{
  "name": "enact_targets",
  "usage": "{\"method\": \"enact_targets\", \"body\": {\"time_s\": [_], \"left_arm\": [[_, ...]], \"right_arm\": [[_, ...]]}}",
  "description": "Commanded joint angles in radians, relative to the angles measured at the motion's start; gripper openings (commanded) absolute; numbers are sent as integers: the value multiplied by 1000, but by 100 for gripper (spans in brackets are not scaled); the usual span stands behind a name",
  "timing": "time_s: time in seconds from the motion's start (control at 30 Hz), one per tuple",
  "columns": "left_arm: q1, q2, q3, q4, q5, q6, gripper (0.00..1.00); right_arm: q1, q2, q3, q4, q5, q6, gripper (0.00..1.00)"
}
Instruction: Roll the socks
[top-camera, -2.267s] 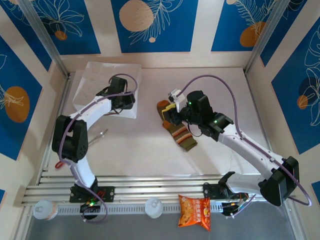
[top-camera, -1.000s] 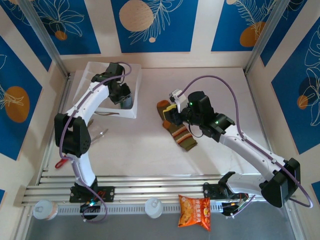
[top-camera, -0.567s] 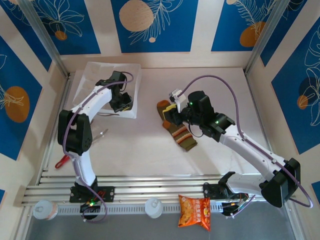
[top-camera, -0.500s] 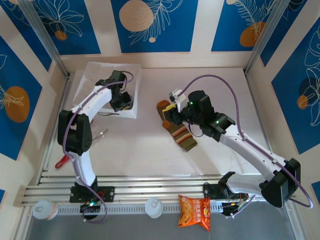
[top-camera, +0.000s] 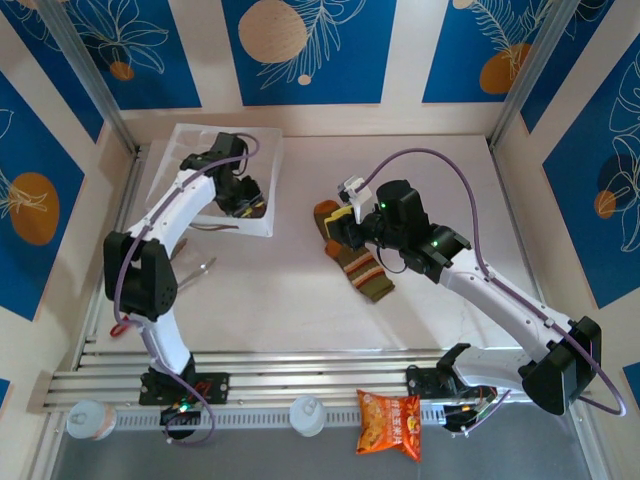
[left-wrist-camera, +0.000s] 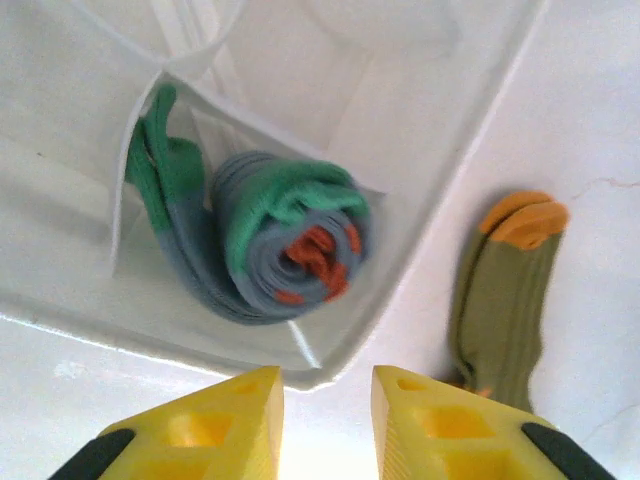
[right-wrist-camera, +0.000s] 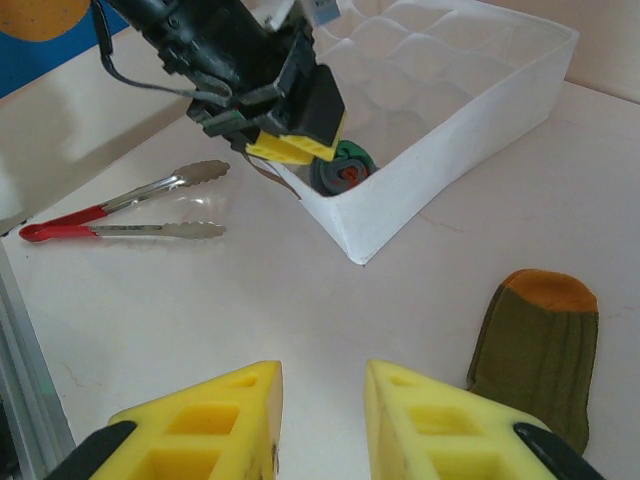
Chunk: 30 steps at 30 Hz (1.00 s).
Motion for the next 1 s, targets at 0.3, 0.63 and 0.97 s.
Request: {"method": "enact_targets", "body": {"time_s": [0.3, 0.63, 0.97], "left_arm": [[38, 187, 276, -81, -50, 24, 22], [34, 178, 103, -80, -91, 28, 18], [34, 166, 144, -137, -117, 29, 20]], "right_arm": [[-4, -18, 35, -15, -17, 8, 28], [-10, -14, 17, -6, -20, 27, 27], [-25, 59, 66, -121, 56, 68, 27]]}}
